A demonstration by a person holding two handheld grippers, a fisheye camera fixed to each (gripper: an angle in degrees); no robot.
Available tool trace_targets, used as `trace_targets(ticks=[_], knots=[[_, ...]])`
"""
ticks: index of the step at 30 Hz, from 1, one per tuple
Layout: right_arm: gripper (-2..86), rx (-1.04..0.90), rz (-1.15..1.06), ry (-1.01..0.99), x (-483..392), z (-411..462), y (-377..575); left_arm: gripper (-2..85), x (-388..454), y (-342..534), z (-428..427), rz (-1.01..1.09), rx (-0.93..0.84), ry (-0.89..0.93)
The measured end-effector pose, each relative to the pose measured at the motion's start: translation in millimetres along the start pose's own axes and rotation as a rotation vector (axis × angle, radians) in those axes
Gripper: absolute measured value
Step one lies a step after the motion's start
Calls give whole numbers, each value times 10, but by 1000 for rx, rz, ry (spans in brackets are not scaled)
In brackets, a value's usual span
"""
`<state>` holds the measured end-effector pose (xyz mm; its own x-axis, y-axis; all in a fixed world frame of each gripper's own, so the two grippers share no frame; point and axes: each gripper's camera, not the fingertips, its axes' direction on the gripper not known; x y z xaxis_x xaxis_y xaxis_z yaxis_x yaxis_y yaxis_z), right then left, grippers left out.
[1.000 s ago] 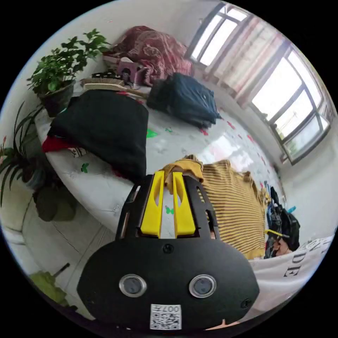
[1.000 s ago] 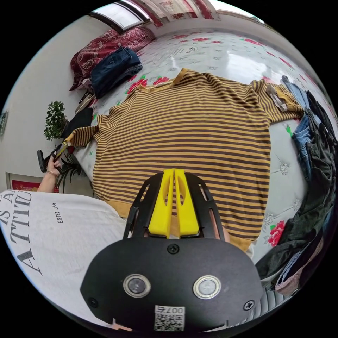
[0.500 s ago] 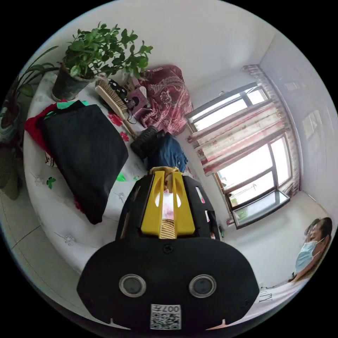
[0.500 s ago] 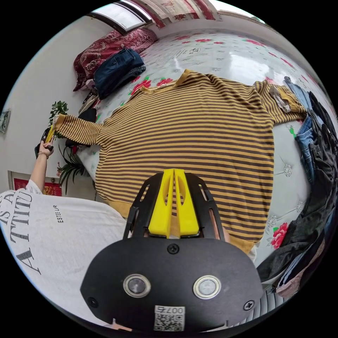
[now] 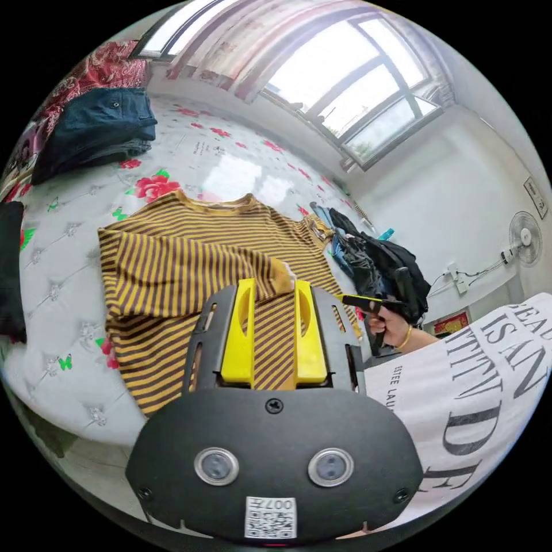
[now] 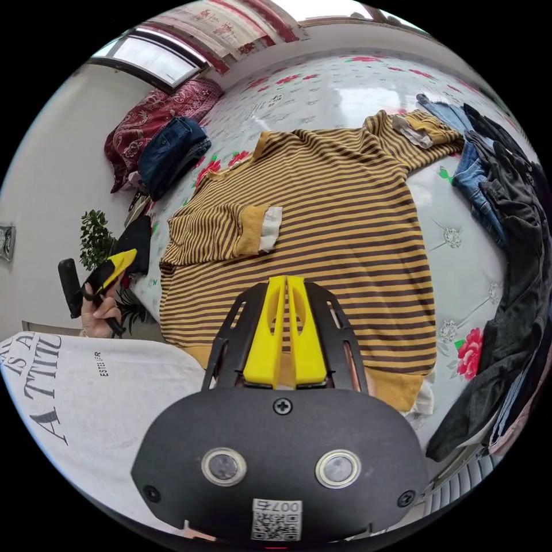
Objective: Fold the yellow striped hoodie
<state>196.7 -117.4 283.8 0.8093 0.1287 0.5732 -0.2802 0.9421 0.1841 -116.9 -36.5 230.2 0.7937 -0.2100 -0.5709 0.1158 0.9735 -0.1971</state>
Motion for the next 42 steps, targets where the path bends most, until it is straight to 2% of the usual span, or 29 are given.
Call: trace_targets(ticks=[3,10,12,13,14,15,18,21,25,29,35,39,41,42], knots=[[15,-9,11,-16,-25,145,-119,95,-308,75,28,-46,-88,-192],[54,-13,-51,7,-392,652,-670,84,-710,-165,238,-177,-117,-418],[62,9,-64,-41,-573,813,-834,83,-929,-152,515,-281,-230,-495],[62,-7,-78,-31,-628,877,-864,85,-939,-134,517,-277,-195,-470],[61,-80,-117,27,-729,1062,-912,89,-946,-98,484,-287,-147,-444],[60,-62,-172,120,-825,1124,-892,91,-944,-100,468,-310,-137,-434],[58,-94,-253,115,-883,1091,-917,95,-822,-144,461,-297,-155,-473],[54,77,-252,251,-691,655,-1058,86,-726,-144,344,-323,-134,-481],[55,147,-185,441,-173,207,-1520,57,-650,-87,109,-415,-74,-525],[63,77,-166,625,372,124,-2073,46,-616,-17,-74,-520,-31,-513],[57,-32,-339,766,511,558,-2428,1,-574,-26,-66,-603,-55,-527],[16,-105,-282,836,728,705,-2491,-4,-481,-229,79,-540,-97,-494],[7,-51,-233,787,888,472,-2479,2,-361,-486,181,-421,-101,-460],[4,38,-178,754,1025,194,-2446,9,-272,-713,284,-331,-109,-433]])
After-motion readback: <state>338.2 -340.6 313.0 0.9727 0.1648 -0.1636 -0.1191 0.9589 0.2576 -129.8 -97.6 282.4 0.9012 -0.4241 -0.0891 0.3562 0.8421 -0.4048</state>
